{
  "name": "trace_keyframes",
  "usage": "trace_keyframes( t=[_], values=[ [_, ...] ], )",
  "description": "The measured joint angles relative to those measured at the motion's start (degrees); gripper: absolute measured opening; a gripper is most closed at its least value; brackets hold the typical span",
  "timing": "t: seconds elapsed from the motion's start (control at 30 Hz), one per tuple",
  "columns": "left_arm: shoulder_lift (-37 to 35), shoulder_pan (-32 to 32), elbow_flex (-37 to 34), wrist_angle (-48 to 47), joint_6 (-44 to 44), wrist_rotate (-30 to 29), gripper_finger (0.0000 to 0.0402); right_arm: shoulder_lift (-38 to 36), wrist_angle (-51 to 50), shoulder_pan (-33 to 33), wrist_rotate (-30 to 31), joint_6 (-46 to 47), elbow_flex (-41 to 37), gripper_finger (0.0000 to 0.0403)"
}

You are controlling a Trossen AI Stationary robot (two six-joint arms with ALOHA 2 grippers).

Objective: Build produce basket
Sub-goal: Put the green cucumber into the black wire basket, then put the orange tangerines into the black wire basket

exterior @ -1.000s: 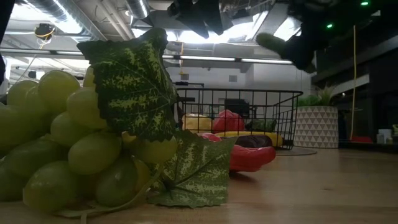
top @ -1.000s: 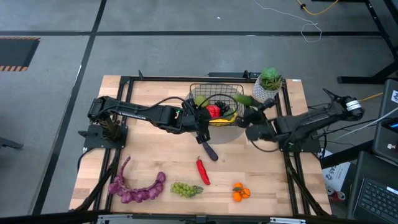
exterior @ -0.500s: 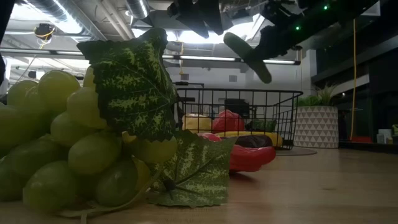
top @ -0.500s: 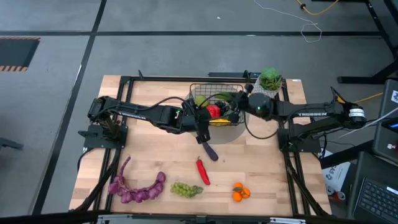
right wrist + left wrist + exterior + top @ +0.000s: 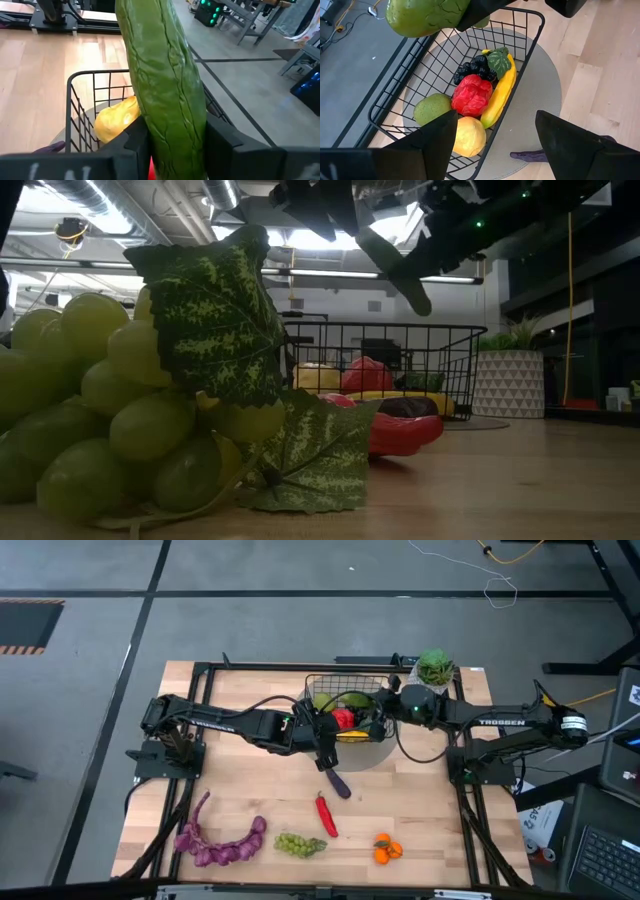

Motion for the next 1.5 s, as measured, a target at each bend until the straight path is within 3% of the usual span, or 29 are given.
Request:
trace_keyframes(
  t=[0.17, 0.47, 0.6, 0.9, 1.03, 1.1, 1.23, 1.37, 1.5],
  values=[
    [0.0, 0.0, 0.0, 0.0, 0.0, 0.0, 0.0264, 0.0, 0.0, 0.0, 0.0, -0.1, 0.0, 0.0152],
    [0.0, 0.0, 0.0, 0.0, 0.0, 0.0, 0.0264, 0.0, 0.1, 0.0, 3.2, 0.1, 0.0, 0.0273],
    [0.0, 0.0, 0.0, 0.0, 0.0, 0.0, 0.0264, 0.0, 0.1, 0.0, 4.7, 0.1, 0.0, 0.0308],
    [0.0, 0.0, 0.0, 0.0, 0.0, 0.0, 0.0264, 0.0, -0.1, 0.0, 3.1, 0.7, 0.0, 0.0319],
    [0.0, 0.0, 0.0, 0.0, 0.0, 0.0, 0.0264, 0.0, -4.5, 0.0, 2.7, 11.3, 0.0, 0.0319],
    [0.0, 0.0, 0.0, 0.0, 0.0, 0.0, 0.0264, 0.0, -7.4, 0.0, -0.8, 14.4, -0.1, 0.0319],
    [0.0, 0.0, 0.0, 0.0, 0.0, 0.0, 0.0264, 0.1, -7.6, 1.4, -15.7, 14.9, -0.1, 0.0319],
    [0.0, 0.0, 0.0, 0.0, 0.0, 0.0, 0.0264, 0.1, -6.4, 4.4, -29.2, 11.8, -0.1, 0.0319],
    [0.0, 0.0, 0.0, 0.0, 0.0, 0.0, 0.0264, 0.0, -8.2, 7.9, -38.0, 8.3, -0.9, 0.0319]
  ],
)
